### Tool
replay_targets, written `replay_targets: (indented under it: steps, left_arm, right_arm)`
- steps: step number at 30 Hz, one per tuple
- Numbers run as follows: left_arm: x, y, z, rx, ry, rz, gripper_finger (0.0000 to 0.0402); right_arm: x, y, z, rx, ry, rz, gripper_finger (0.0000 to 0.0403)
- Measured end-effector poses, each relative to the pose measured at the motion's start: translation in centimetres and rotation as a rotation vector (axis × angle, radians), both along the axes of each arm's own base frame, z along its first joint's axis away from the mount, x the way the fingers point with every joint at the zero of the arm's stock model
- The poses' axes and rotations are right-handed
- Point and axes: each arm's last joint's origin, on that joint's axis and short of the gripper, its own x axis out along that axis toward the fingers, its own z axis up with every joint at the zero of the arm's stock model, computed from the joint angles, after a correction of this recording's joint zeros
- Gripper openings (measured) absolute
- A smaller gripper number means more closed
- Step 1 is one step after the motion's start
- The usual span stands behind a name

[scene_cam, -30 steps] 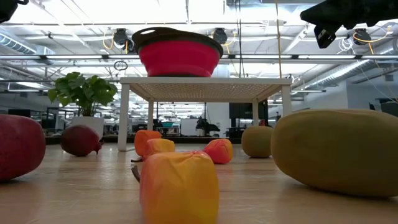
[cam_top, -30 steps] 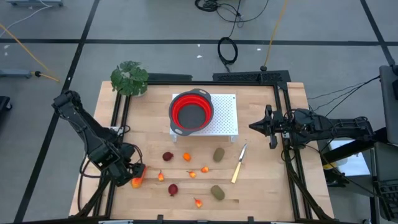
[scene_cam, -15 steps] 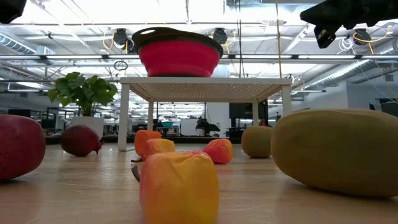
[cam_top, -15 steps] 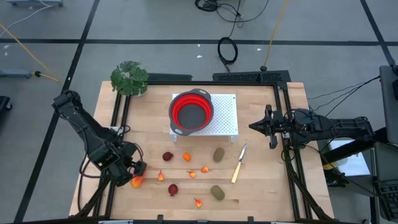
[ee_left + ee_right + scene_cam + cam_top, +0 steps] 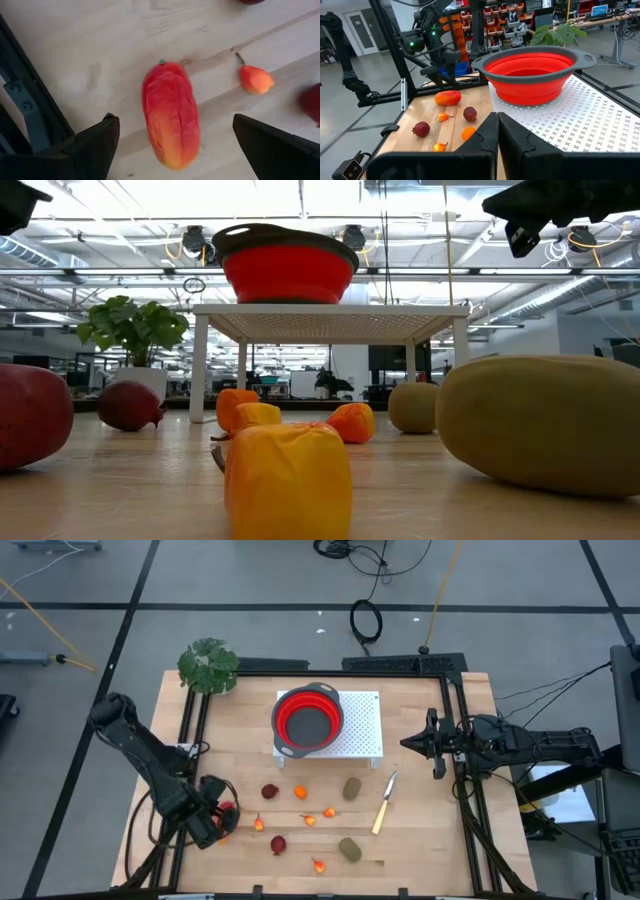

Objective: Pick & Place Fruit
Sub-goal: Put the orange mango into the orange strainer bowl on the shelf

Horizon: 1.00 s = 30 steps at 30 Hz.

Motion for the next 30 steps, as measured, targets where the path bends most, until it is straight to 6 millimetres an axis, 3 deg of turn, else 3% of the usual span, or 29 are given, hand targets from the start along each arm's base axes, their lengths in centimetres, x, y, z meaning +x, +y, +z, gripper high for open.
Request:
replay_targets:
  steps: [10, 30]
  left_arm:
    - [0.8, -1.1, -2.4, 0.058, 0.104, -0.012, 0.039]
    - [2.5, -3.0, -6.0, 0.06, 0.127, -0.009, 0.039]
  right_arm:
    - [0.0, 0.0, 0.0, 0.006, 0.0, -0.001, 0.0]
    - [0.0, 0.0, 0.0, 0.007, 0.0, -0.001, 0.0]
